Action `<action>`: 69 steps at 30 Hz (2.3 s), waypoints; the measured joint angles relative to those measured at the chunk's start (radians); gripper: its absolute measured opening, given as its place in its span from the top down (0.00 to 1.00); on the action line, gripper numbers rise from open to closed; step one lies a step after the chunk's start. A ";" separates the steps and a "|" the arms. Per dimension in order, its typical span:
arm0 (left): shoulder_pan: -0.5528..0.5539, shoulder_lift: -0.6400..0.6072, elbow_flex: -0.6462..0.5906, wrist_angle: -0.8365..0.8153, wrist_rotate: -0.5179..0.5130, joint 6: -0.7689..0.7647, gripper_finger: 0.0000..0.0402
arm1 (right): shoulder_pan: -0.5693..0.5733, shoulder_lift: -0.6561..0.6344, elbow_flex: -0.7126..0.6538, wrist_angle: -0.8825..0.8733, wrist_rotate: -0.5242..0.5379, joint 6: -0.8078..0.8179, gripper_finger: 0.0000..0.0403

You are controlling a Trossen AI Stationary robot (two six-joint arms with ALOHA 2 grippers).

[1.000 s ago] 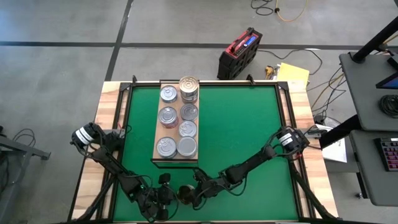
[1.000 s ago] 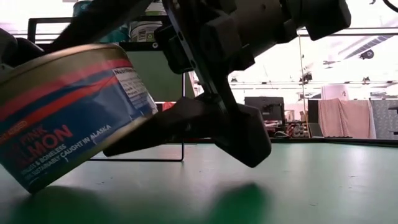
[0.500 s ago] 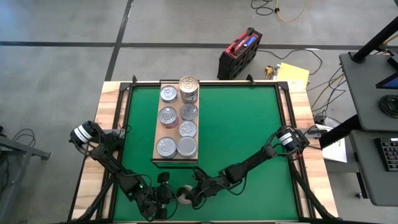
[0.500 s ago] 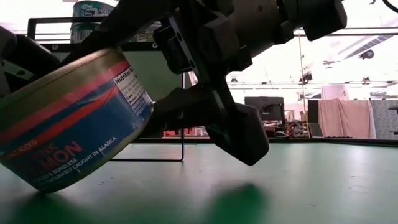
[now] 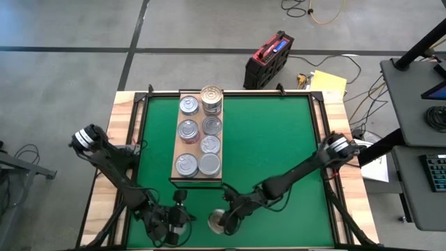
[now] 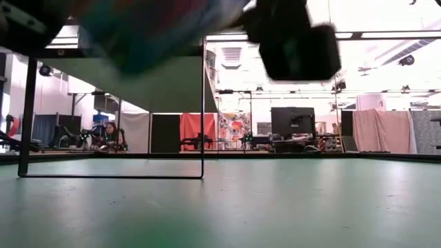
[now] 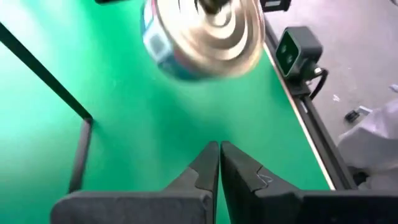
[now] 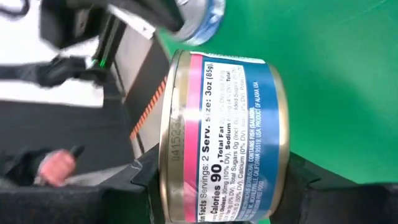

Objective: Stack canned seafood by type on shelf
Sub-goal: Stack the blue and pink tuna can on top of the blue and pink tuna cans on the shelf

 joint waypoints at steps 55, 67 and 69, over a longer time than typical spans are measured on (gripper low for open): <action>-0.103 -0.257 0.083 -0.651 0.065 -0.320 1.00 | -1.005 -0.353 0.005 0.135 -0.564 -0.014 0.55; -0.106 -0.256 0.170 -0.880 0.090 -0.375 1.00 | -1.036 -0.274 0.005 0.261 -0.627 0.049 0.55; -0.106 -0.250 0.169 -0.879 0.074 -0.403 1.00 | -1.036 -0.266 0.006 0.261 -0.629 0.060 0.55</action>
